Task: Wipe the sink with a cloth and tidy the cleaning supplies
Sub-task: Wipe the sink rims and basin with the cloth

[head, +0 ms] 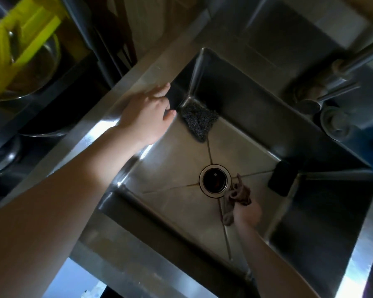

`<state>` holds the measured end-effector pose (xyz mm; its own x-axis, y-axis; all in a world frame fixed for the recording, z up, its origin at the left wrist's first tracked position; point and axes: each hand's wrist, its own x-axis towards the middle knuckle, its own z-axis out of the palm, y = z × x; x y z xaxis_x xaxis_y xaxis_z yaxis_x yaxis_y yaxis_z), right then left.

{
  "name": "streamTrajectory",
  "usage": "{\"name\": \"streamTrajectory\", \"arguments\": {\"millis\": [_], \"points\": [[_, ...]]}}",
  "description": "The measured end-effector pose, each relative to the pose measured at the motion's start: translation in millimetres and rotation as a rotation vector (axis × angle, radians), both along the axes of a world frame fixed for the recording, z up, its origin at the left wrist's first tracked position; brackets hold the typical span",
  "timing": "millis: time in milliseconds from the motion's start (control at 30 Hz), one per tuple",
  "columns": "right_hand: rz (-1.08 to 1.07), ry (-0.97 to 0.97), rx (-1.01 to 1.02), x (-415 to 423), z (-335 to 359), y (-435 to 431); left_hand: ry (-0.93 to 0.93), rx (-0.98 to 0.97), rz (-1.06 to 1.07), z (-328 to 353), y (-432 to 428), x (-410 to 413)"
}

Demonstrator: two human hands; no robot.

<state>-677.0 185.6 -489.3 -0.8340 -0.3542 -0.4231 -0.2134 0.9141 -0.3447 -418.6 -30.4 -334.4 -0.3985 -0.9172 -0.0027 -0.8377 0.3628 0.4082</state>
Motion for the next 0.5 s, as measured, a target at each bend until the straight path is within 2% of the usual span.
{"name": "streamTrajectory", "arguments": {"millis": [100,233,367,500], "points": [[-0.204,-0.072,0.005,26,8,11,-0.016,0.022,-0.021,-3,0,3],[-0.197,-0.172,0.047,65,17,5,-0.056,0.043,-0.046,-6,-3,5],[-0.194,-0.474,-0.118,100,27,-7,-0.092,0.054,-0.109,-4,-2,7],[-0.261,-0.544,-0.141,126,36,-26,-0.079,0.054,-0.167,1,9,18]]}}
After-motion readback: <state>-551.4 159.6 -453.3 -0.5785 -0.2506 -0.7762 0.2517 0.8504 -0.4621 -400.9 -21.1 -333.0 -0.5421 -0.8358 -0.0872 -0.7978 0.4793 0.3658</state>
